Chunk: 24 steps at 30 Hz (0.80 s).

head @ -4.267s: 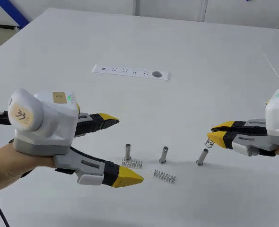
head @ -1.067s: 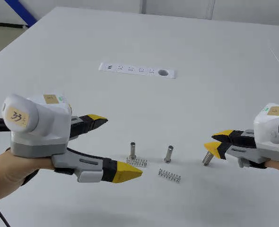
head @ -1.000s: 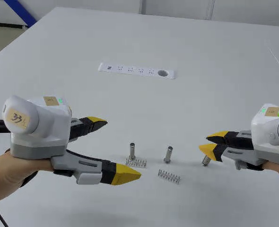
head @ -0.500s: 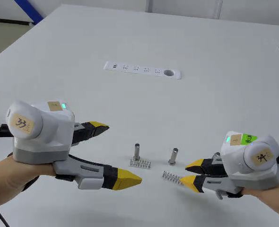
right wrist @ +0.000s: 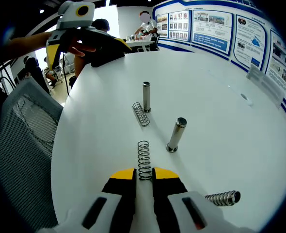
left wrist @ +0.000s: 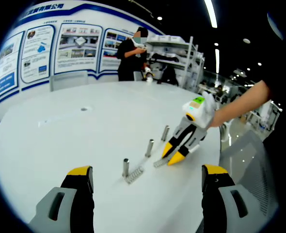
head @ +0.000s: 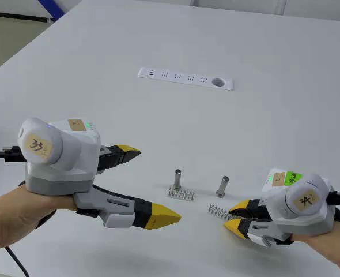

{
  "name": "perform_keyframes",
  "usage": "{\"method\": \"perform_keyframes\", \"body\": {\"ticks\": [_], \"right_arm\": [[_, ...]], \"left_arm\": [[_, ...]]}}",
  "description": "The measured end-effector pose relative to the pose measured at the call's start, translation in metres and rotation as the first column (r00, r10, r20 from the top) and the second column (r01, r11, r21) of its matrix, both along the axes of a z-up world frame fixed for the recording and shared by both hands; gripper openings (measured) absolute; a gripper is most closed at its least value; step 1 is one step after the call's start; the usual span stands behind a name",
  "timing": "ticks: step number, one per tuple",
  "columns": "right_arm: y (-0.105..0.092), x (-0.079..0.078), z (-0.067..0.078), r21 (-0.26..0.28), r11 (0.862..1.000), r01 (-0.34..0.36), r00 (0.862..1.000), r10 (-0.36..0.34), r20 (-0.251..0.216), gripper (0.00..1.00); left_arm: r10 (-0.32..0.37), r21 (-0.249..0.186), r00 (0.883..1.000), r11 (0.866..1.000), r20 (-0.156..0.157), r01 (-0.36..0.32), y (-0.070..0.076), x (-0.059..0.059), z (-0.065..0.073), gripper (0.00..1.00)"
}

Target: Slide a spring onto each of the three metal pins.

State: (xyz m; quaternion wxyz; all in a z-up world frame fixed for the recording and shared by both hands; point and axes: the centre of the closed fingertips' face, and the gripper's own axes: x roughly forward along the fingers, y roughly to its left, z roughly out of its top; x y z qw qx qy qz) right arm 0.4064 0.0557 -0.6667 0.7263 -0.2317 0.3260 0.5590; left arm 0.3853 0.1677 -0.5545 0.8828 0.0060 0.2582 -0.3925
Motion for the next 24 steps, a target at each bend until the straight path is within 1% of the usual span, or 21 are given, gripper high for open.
{"method": "perform_keyframes", "body": {"ticks": [1, 4, 6, 9, 11, 12, 14, 15, 17, 18, 21, 22, 24], "right_arm": [[0.001, -0.001, 0.0, 0.005, 1.0, -0.009, 1.0, 0.009, 0.004, 0.12], [0.002, 0.0, 0.001, 0.013, 1.0, -0.007, 1.0, 0.007, -0.002, 0.12], [0.002, 0.001, 0.001, 0.026, 0.999, 0.031, 0.999, -0.029, -0.042, 0.12], [0.003, 0.002, 0.001, 0.012, 0.999, 0.032, 0.999, -0.031, -0.037, 0.11], [0.004, 0.001, 0.004, 0.008, 1.0, 0.017, 0.999, -0.016, -0.033, 0.11], [0.006, 0.0, 0.008, 0.021, 1.0, 0.005, 1.0, -0.005, -0.022, 0.11], [0.008, 0.0, 0.019, 0.035, 0.999, 0.002, 1.0, -0.001, -0.024, 0.11], [0.01, -0.001, 0.027, 0.043, 0.999, -0.012, 1.0, 0.013, -0.014, 0.11], [0.012, -0.001, 0.037, 0.042, 0.998, -0.045, 0.999, 0.044, 0.012, 0.11], [0.012, -0.001, 0.044, 0.041, 0.997, -0.07, 0.997, 0.069, 0.033, 0.11], [0.014, -0.004, 0.061, 0.039, 0.993, -0.115, 0.992, 0.113, 0.059, 0.11], [0.015, -0.004, 0.068, 0.038, 0.99, -0.137, 0.988, 0.134, 0.077, 0.11], [0.016, -0.005, 0.078, 0.04, 0.987, -0.158, 0.983, 0.154, 0.096, 0.11]], "left_arm": [[0.0, 0.001, 1.0, 1.0, 0.0, 0.0, 0.0, 0.0, 0.0, 0.95], [-0.004, 0.008, 1.0, 1.0, -0.003, 0.004, 0.001, -0.003, -0.001, 0.95], [-0.005, 0.007, 1.0, 1.0, -0.005, 0.005, 0.001, -0.004, -0.002, 0.95], [-0.011, 0.005, 1.0, 1.0, -0.011, 0.011, 0.0, -0.008, -0.003, 0.94], [-0.015, 0.007, 1.0, 1.0, -0.01, 0.015, -0.001, -0.01, -0.003, 0.95], [-0.015, 0.008, 1.0, 1.0, -0.008, 0.016, -0.001, -0.01, -0.003, 0.95], [-0.021, 0.01, 1.0, 1.0, -0.003, 0.021, -0.001, -0.011, -0.002, 0.94], [-0.023, 0.011, 1.0, 1.0, 0.002, 0.023, -0.002, -0.01, -0.001, 0.94], [-0.027, 0.009, 1.0, 1.0, 0.007, 0.027, -0.003, -0.01, -0.001, 0.91], [-0.032, 0.005, 0.999, 0.999, 0.008, 0.032, -0.005, -0.009, -0.001, 0.9], [-0.051, -0.002, 0.999, 0.999, 0.014, 0.051, -0.013, -0.009, 0.002, 0.87], [-0.06, -0.004, 0.998, 0.998, 0.024, 0.06, -0.017, -0.01, 0.004, 0.87], [-0.075, -0.005, 0.997, 0.997, 0.035, 0.075, -0.021, -0.01, 0.007, 0.85]]}}
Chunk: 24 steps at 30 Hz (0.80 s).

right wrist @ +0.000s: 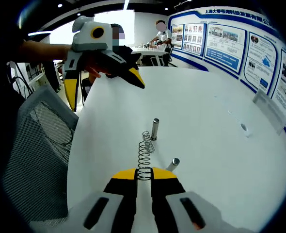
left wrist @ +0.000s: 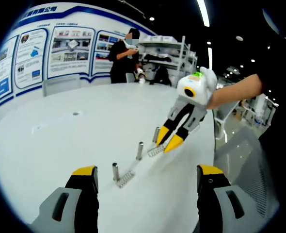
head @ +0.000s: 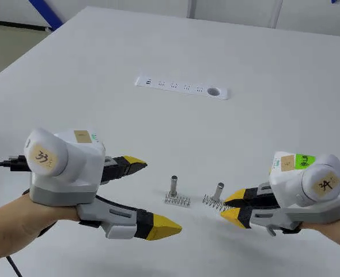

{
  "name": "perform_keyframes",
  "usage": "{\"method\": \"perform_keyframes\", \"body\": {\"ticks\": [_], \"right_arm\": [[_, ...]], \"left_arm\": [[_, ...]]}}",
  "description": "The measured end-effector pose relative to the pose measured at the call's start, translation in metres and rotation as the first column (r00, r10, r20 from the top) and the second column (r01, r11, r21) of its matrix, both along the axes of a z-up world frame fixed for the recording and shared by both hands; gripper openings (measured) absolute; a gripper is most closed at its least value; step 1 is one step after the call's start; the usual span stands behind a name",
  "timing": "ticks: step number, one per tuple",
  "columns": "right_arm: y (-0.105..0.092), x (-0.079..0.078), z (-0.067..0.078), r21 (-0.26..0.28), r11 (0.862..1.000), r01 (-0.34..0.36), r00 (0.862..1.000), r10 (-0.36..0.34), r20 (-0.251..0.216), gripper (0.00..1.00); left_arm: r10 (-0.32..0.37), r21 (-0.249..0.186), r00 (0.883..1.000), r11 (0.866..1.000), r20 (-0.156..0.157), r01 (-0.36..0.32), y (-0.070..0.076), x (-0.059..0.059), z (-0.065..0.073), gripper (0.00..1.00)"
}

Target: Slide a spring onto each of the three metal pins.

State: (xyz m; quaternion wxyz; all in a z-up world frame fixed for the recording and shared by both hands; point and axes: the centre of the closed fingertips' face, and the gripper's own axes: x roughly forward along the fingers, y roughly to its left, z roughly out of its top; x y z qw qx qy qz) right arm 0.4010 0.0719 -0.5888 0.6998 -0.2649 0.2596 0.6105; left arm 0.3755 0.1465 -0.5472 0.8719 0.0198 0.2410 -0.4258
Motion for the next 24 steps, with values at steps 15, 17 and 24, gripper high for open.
{"method": "perform_keyframes", "body": {"ticks": [15, 17, 24], "right_arm": [[0.014, -0.037, 0.051, -0.017, 0.97, -0.242, 0.963, 0.242, 0.122, 0.11], [0.015, -0.04, 0.053, -0.014, 0.967, -0.253, 0.96, 0.253, 0.12, 0.11], [0.016, -0.049, 0.054, -0.025, 0.959, -0.282, 0.952, 0.283, 0.119, 0.11]], "left_arm": [[-0.111, -0.031, 0.993, 0.993, 0.051, 0.113, -0.04, -0.008, 0.016, 0.58], [-0.121, -0.03, 0.991, 0.992, 0.054, 0.123, -0.043, -0.01, 0.018, 0.56], [-0.183, -0.037, 0.982, 0.982, 0.045, 0.185, -0.05, -0.021, 0.019, 0.38]]}}
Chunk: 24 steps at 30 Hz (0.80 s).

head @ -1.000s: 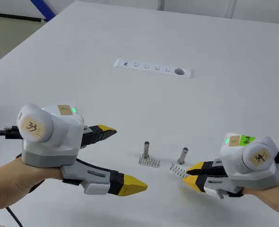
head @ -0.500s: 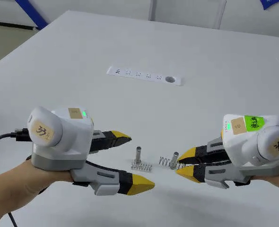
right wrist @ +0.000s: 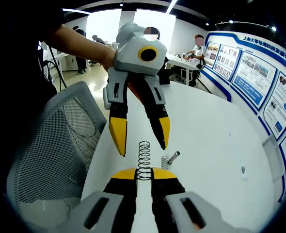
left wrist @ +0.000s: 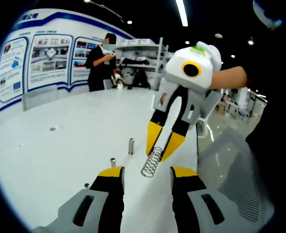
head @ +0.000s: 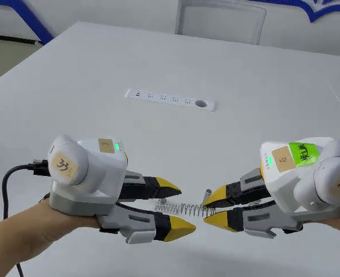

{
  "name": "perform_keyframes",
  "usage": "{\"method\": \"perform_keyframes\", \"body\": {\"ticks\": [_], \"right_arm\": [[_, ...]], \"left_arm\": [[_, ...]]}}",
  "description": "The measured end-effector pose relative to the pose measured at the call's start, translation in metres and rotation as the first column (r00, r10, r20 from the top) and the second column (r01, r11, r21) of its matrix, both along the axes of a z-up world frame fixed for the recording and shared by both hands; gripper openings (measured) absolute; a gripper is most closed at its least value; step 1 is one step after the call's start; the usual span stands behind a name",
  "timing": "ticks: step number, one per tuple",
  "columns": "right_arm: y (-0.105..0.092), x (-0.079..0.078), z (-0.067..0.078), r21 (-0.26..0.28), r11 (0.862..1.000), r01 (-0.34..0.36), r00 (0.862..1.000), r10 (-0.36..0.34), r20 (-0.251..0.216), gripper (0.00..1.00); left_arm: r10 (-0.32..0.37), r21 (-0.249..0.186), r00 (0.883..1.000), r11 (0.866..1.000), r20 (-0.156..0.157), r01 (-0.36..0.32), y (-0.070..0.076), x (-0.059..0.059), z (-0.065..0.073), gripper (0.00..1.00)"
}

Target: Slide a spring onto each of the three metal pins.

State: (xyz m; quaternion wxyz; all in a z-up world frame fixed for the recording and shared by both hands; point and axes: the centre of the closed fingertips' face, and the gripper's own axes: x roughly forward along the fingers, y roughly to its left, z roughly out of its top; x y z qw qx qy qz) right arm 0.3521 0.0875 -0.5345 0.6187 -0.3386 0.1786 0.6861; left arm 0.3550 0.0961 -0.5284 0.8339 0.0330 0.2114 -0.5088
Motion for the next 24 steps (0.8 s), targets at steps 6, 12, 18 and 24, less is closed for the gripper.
{"method": "perform_keyframes", "body": {"ticks": [6, 12, 18, 24], "right_arm": [[0.001, -0.006, 0.001, -0.009, 0.999, -0.032, 0.999, 0.032, 0.005, 0.11], [0.001, -0.013, 0.0, -0.021, 0.998, -0.058, 0.998, 0.058, 0.002, 0.11], [0.001, -0.017, -0.001, -0.03, 0.997, -0.078, 0.997, 0.078, -0.004, 0.11], [0.001, -0.02, 0.0, -0.028, 0.996, -0.09, 0.996, 0.09, -0.006, 0.11]], "left_arm": [[-0.052, 0.011, 0.999, 0.999, -0.007, 0.052, -0.006, -0.007, -0.002, 0.25], [-0.08, 0.002, 0.996, 0.997, -0.048, 0.08, -0.01, -0.014, -0.002, 0.17], [-0.09, 0.017, 0.995, 0.996, -0.049, 0.091, -0.012, -0.017, -0.006, 0.12], [-0.113, 0.038, 0.993, 0.993, -0.035, 0.115, -0.011, -0.021, -0.005, 0.1]]}}
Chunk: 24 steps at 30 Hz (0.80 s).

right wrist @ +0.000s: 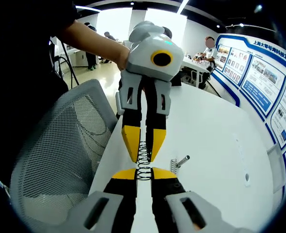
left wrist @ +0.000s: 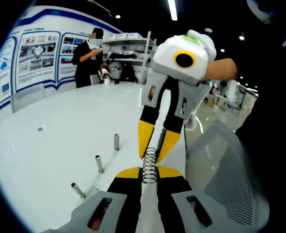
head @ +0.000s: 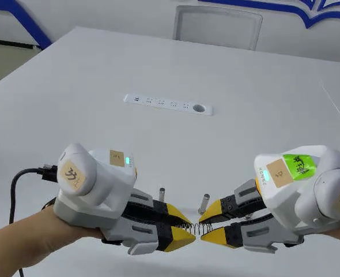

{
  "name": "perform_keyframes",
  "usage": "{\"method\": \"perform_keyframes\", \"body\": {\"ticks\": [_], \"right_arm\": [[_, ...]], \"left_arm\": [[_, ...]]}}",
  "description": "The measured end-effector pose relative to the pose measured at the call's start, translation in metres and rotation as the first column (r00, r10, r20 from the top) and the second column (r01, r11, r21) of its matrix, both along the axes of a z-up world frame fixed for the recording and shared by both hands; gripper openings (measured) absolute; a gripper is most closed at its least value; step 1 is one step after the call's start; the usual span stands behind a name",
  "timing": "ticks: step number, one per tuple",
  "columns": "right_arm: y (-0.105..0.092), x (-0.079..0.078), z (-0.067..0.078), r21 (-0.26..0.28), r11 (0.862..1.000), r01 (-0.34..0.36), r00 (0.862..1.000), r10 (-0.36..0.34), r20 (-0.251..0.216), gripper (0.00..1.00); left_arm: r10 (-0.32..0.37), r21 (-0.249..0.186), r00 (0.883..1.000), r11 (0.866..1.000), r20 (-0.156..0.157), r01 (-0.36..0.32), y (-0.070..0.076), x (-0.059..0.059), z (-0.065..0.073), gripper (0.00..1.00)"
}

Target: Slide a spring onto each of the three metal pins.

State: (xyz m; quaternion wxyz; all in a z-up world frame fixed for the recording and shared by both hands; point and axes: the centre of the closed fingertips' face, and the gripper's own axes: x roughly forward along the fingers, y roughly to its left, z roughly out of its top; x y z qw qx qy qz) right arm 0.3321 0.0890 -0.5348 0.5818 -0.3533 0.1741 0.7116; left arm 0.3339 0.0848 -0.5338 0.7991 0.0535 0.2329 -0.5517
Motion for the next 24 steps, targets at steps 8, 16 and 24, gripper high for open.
{"method": "perform_keyframes", "body": {"ticks": [8, 16, 24], "right_arm": [[-0.0063, -0.0006, -0.0025, -0.025, 1.0, -0.002, 1.0, 0.002, -0.021, 0.13], [-0.0079, 0.001, -0.0014, -0.008, 1.0, 0.022, 0.997, -0.022, -0.069, 0.12], [-0.0089, -0.0025, 0.0023, -0.025, 1.0, -0.002, 0.996, 0.0, -0.094, 0.11]], "left_arm": [[-0.039, 0.025, 0.999, 0.999, 0.032, 0.038, -0.0029, -0.0039, -0.001, 0.1], [-0.044, 0.018, 0.998, 0.999, 0.034, 0.044, -0.0007, -0.0039, 0.0038, 0.1], [-0.073, 0.069, 0.996, 0.995, 0.044, 0.07, -0.0065, -0.0049, -0.0056, 0.1]]}}
